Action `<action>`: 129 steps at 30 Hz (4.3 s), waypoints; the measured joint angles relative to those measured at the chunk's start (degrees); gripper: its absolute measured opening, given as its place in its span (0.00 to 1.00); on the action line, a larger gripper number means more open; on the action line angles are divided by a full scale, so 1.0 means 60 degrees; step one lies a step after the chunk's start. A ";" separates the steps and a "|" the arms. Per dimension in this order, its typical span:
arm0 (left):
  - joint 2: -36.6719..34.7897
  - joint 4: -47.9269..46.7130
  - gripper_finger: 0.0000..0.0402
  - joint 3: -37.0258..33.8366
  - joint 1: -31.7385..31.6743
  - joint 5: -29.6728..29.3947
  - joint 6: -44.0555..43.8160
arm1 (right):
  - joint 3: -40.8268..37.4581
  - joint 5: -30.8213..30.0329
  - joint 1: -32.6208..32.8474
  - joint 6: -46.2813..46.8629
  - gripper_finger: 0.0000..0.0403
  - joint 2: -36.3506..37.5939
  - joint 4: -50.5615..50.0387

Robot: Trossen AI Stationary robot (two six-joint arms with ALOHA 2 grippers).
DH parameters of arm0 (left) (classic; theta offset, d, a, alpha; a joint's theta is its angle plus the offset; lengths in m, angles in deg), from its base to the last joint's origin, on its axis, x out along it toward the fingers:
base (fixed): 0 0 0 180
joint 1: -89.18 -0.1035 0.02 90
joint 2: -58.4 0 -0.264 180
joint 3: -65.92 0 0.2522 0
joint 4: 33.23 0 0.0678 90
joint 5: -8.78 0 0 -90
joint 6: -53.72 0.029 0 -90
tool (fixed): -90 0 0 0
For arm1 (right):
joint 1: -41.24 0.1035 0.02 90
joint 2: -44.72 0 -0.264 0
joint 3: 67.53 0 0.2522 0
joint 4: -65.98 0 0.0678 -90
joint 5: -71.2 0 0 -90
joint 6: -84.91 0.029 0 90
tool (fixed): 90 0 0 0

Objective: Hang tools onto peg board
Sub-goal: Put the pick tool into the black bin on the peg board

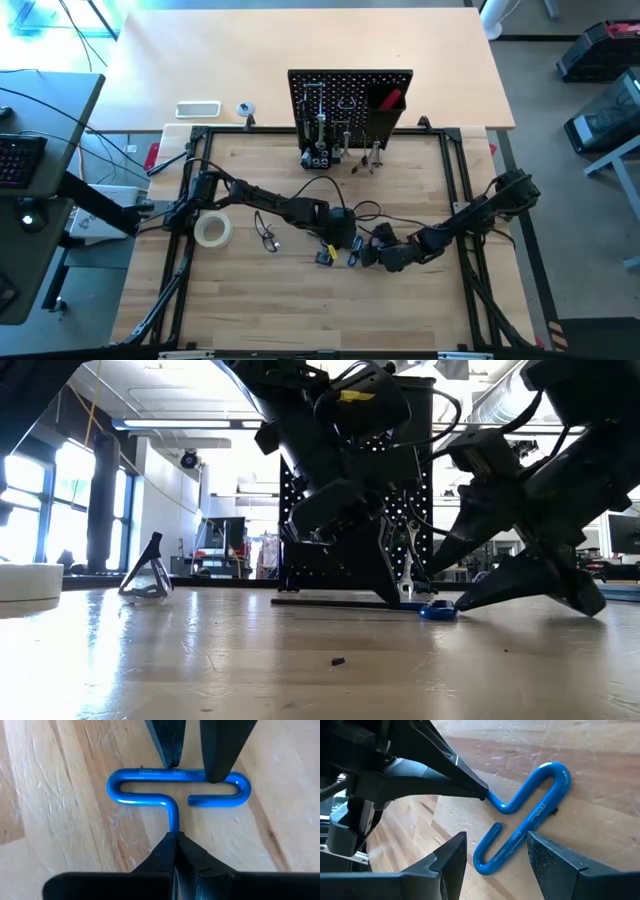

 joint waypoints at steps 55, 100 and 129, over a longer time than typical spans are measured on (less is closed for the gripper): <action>-0.1069 0.0206 0.03 -0.2396 -0.0559 0.0525 0.0316 | 0.0275 0.0815 -0.0636 -0.0213 0.50 -0.0005 -0.0622; -0.1425 0.1523 0.01 -0.2415 -0.0315 0.0190 0.0497 | 0.1920 0.0632 -0.1108 -0.0983 0.50 -0.0898 -0.1413; -0.1930 0.0993 0.38 -0.2422 -0.0324 -0.0307 0.0617 | 0.1923 0.0677 -0.1330 -0.1074 0.50 -0.1075 -0.0790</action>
